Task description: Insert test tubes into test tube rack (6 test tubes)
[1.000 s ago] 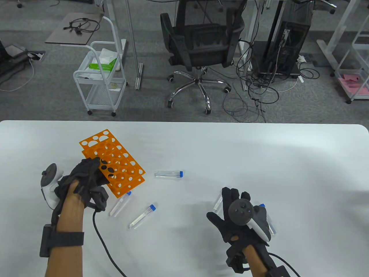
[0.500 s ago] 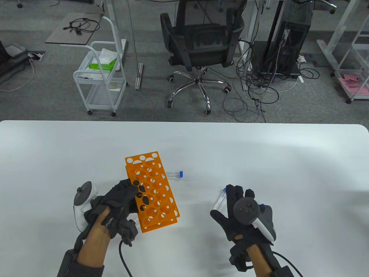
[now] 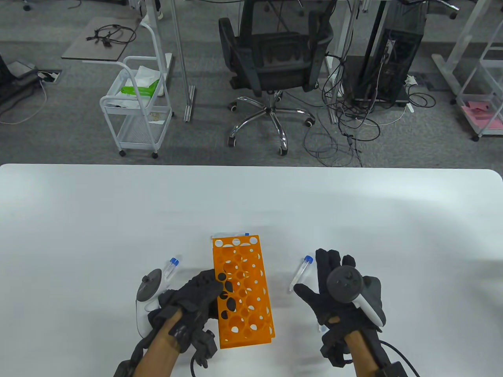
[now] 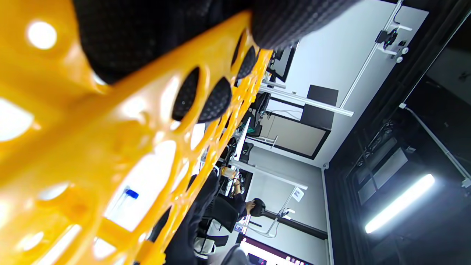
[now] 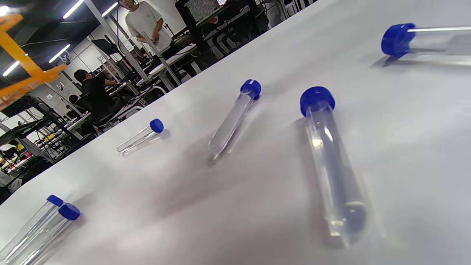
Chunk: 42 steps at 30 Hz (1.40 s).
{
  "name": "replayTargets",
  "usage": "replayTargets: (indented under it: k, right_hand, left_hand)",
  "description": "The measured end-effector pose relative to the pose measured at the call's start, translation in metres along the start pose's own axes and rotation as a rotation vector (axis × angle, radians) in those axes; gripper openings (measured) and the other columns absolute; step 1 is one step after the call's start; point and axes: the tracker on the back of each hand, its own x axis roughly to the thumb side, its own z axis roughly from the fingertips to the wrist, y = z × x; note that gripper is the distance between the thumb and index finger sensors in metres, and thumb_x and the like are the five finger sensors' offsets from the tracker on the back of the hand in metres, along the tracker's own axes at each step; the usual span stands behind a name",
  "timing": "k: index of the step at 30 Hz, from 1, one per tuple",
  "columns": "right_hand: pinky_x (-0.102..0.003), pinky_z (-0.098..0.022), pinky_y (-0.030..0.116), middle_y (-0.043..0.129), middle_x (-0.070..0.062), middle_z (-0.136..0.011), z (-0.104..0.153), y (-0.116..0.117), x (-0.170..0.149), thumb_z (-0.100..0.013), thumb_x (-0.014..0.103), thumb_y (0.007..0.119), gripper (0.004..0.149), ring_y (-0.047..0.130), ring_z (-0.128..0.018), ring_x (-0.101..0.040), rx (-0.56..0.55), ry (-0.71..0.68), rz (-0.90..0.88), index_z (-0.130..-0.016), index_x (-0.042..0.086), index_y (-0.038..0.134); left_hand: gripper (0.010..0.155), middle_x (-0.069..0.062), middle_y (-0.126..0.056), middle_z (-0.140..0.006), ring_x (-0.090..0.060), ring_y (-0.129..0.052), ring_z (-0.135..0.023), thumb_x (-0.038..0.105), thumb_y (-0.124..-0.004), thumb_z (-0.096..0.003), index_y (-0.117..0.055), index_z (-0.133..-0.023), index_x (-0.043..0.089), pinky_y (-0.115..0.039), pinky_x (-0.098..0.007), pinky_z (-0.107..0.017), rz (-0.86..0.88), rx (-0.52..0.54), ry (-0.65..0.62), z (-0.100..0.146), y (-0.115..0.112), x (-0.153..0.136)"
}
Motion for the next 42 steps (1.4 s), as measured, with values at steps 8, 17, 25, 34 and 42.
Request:
replayTargets:
  k: [8, 17, 25, 34, 42]
  right_hand:
    - [-0.076, -0.064, 0.023, 0.001, -0.008, -0.114, 0.001, -0.014, -0.015, -0.038, 0.079, 0.054, 0.094, 0.003, -0.103, -0.046, -0.093, 0.048, -0.062, -0.108, 0.029, 0.014]
    - [-0.066, -0.069, 0.049, 0.018, -0.010, -0.116, 0.003, -0.048, -0.060, -0.041, 0.073, 0.057, 0.087, 0.037, -0.107, -0.045, -0.270, 0.210, -0.144, -0.108, 0.025, 0.029]
    - [-0.056, -0.063, 0.068, 0.053, -0.007, -0.113, -0.013, -0.038, -0.087, -0.043, 0.065, 0.070, 0.081, 0.069, -0.098, -0.037, -0.227, 0.379, -0.015, -0.108, 0.030, 0.037]
    - [-0.054, -0.065, 0.068, 0.062, -0.002, -0.110, -0.034, -0.010, -0.098, -0.044, 0.057, 0.078, 0.071, 0.073, -0.094, -0.033, -0.161, 0.507, 0.194, -0.105, 0.043, 0.044]
    - [-0.051, -0.064, 0.071, 0.072, 0.002, -0.103, -0.042, 0.006, -0.093, -0.045, 0.045, 0.084, 0.063, 0.080, -0.086, -0.026, -0.197, 0.513, 0.354, -0.101, 0.043, 0.054]
  left_hand:
    - [0.051, -0.016, -0.083, -0.079, -0.020, -0.104, -0.051, 0.029, -0.072, -0.0474, -0.058, -0.092, 0.009, -0.091, -0.033, -0.029, 0.021, -0.053, 0.048, 0.000, -0.011, -0.021]
    - [0.051, -0.016, -0.083, -0.079, -0.021, -0.104, -0.051, 0.029, -0.072, -0.0473, -0.058, -0.092, 0.008, -0.090, -0.033, -0.028, 0.050, -0.050, 0.046, 0.001, -0.004, -0.020]
    - [0.051, -0.016, -0.083, -0.079, -0.020, -0.104, -0.051, 0.029, -0.072, -0.0477, -0.057, -0.092, 0.008, -0.091, -0.032, -0.028, 0.046, -0.077, 0.040, 0.002, -0.004, -0.017]
    - [0.051, -0.016, -0.083, -0.079, -0.020, -0.104, -0.050, 0.029, -0.072, -0.0477, -0.057, -0.092, 0.008, -0.091, -0.032, -0.028, 0.030, -0.117, 0.069, 0.000, -0.010, -0.025]
    - [0.051, -0.016, -0.084, -0.078, -0.020, -0.104, -0.050, 0.029, -0.072, -0.0473, -0.058, -0.091, 0.008, -0.090, -0.033, -0.028, 0.022, -0.109, 0.065, -0.001, -0.012, -0.030]
